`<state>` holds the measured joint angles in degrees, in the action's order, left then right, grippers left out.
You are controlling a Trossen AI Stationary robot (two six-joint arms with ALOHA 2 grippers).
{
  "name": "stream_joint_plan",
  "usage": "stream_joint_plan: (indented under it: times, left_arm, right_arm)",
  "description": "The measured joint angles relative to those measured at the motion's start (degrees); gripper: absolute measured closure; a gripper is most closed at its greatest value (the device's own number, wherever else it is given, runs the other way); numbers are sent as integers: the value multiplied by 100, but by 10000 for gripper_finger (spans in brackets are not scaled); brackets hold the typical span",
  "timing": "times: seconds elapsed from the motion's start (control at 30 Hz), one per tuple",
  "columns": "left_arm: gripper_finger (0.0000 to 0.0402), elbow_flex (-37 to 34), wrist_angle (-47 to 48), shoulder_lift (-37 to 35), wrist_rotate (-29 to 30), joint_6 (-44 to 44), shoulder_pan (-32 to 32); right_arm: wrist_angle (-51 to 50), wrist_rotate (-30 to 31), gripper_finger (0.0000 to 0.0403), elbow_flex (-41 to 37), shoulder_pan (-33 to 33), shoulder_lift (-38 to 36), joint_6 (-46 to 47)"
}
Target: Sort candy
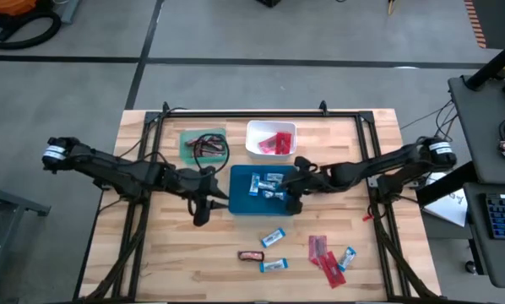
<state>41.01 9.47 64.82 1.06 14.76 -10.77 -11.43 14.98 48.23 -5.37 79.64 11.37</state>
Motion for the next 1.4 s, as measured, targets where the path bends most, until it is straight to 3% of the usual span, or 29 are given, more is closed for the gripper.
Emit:
stream_joint_plan:
  times: [0.23, 0.63, 0.83, 1.17, 1.4]
  left_arm:
    - [284, 8, 0, 2, 47, 208, -72]
    - [284, -6, -4, 2, 149, 439, -83]
    - [284, -26, -2, 4, 149, 529, -83]
    - [284, -31, -306, 4, 153, 482, -83]
    - [284, -31, -355, 4, 171, 147, -83]
  right_arm:
    - [16, 19, 322, 0, 5, 310, 61]
    - [-30, 122, 232, 0, 2, 94, 190]
    - [-29, -839, 219, 0, -2, -88, 770]
    - [-104, -2714, 218, 2, -284, -164, 2532]
    - [-863, -3060, 226, 2, -975, -164, 4102]
